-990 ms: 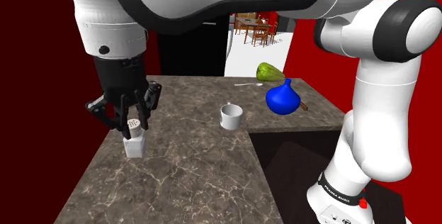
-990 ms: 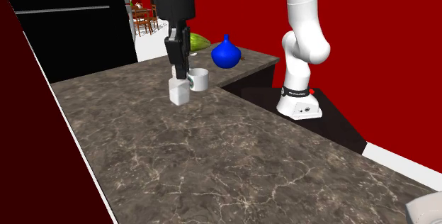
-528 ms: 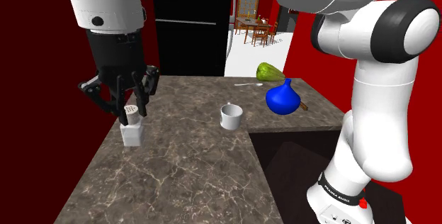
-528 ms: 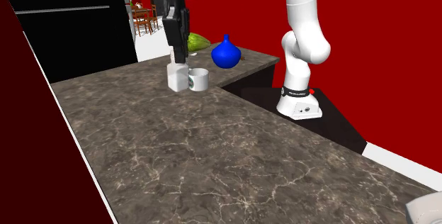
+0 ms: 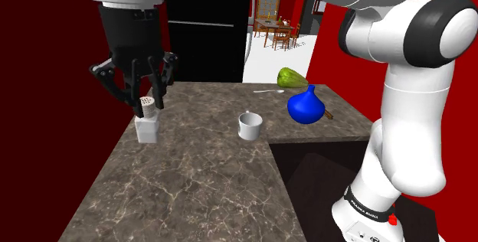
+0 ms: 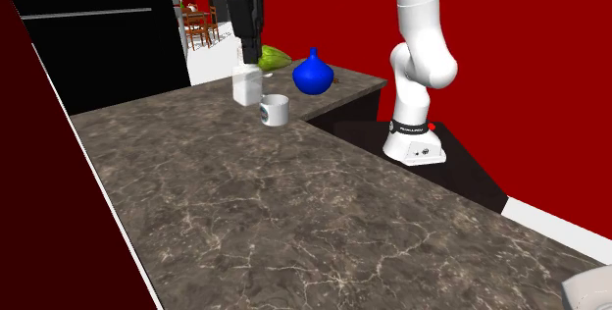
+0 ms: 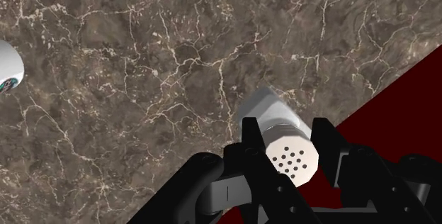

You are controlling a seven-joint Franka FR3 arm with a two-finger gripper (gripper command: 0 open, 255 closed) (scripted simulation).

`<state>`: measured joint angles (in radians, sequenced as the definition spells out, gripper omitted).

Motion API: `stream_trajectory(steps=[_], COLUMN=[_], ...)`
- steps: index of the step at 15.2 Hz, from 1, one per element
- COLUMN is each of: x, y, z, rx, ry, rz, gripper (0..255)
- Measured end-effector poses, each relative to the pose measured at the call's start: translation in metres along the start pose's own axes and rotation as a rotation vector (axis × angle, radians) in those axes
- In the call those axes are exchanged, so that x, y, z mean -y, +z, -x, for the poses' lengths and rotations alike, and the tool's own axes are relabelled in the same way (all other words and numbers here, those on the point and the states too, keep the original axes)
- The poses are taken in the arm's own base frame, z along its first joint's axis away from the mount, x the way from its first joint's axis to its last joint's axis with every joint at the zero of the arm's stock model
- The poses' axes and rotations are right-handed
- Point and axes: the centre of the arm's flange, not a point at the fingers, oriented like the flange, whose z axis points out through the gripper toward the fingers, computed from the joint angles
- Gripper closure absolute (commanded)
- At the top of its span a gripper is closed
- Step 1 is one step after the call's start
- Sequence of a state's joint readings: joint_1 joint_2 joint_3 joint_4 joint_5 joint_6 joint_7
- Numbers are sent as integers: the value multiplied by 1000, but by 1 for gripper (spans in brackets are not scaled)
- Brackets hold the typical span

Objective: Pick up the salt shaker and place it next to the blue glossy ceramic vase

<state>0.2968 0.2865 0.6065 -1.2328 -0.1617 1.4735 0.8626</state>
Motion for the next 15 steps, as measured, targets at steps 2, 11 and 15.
stream_trajectory(steps=[2,11,15], x=[-23,-136,-188], y=[-3,0,-1], z=[9,36,51], rx=[0,0,0], ry=[0,2,1], rz=[0,2,1], gripper=[255,255,255])
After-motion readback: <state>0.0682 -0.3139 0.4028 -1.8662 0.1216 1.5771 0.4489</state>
